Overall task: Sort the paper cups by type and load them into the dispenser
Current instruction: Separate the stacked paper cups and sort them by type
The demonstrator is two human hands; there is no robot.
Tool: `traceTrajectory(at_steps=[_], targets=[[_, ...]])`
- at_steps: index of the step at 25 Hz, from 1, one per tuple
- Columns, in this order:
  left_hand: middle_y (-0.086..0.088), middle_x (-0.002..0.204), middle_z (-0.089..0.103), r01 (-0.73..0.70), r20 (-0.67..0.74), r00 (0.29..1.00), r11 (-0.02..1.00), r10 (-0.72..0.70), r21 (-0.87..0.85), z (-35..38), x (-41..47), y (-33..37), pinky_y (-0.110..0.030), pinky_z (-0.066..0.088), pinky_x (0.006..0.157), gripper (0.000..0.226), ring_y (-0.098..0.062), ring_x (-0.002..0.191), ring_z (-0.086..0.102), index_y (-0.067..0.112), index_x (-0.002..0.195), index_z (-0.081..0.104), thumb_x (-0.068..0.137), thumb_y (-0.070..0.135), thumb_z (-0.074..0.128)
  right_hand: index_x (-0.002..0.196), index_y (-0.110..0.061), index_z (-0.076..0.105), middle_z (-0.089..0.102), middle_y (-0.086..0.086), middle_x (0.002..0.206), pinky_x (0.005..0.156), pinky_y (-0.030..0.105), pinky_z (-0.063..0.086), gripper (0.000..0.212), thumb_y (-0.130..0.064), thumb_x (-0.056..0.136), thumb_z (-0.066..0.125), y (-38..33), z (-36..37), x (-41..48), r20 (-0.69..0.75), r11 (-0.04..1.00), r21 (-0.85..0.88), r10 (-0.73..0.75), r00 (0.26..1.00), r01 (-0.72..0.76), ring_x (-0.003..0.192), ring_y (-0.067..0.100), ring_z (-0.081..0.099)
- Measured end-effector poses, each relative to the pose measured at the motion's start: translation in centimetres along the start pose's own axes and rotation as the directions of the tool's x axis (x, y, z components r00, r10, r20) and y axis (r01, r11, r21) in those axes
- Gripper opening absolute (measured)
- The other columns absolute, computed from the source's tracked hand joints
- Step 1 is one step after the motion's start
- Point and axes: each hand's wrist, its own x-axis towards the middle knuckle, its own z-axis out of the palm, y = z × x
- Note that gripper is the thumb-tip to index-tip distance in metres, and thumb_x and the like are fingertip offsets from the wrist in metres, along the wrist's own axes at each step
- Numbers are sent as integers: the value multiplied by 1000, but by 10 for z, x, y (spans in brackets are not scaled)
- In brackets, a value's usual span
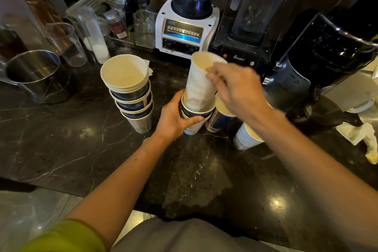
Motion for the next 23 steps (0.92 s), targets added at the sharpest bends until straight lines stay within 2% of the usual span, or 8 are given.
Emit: traceTrajectory(at_steps=[3,6,9,12,15,19,21,23], targets=[[6,140,51,15,11,1000,1000,-15,-6,3,-2,-2,-36,42,109,90,-8,129,46,23,144,34,70,30,84,97,-8,65,67,10,81,63,45,49,23,-27,98,52,8,-40,11,-139,999,27,33,990,-30,73,26,61],[16,138,46,7,-16,1000,1000,-8,-16,4,-6,-6,-30,40,109,93,-3,131,42,23,146,33,69,33,84,96,-5,64,64,8,77,61,39,44,20,-23,98,55,20,-64,-10,-231,997,31,77,970,-72,68,15,53],[14,141,45,28,-17,999,998,-29,-57,11,-8,-6,-29,39,108,94,-3,133,40,24,147,32,69,30,85,96,-2,66,66,13,78,61,33,42,18,-18,97,58,41,-92,-46,-315,988,-55,121,941,-145,69,17,56],[12,144,44,80,-20,996,993,-82,-87,13,-13,-9,-34,39,110,97,-7,134,41,26,147,31,67,25,86,94,-2,67,67,13,78,61,31,44,16,-16,96,60,59,-101,-79,-313,974,-143,125,941,-177,68,22,58],[5,148,42,119,-22,992,991,-120,-59,18,-16,-10,-35,38,109,99,-7,132,40,24,148,28,68,25,85,93,-5,68,68,13,81,63,42,51,14,-17,95,61,72,-92,-106,-241,961,-218,113,964,-167,73,32,62],[3,149,42,153,-58,986,988,-154,-27,23,-14,-10,-40,39,109,97,-13,136,41,24,149,26,71,25,83,90,-11,69,69,10,79,64,39,53,17,-23,96,58,78,-66,-133,-27,926,-354,127,992,-128,77,33,62],[2,149,43,161,-65,985,986,-163,-32,20,-15,-11,-39,40,109,97,-13,135,42,23,148,27,69,26,84,95,-18,68,70,3,86,65,39,53,23,-33,97,51,81,-45,-141,202,917,-350,274,940,-191,85,28,63],[3,148,44,168,-67,983,985,-171,-42,17,-16,-10,-36,40,107,97,-6,129,41,23,148,29,68,26,85,105,-24,68,70,-1,100,77,40,53,25,-40,97,51,84,-29,-146,385,896,-357,399,832,-264,97,23,63]])
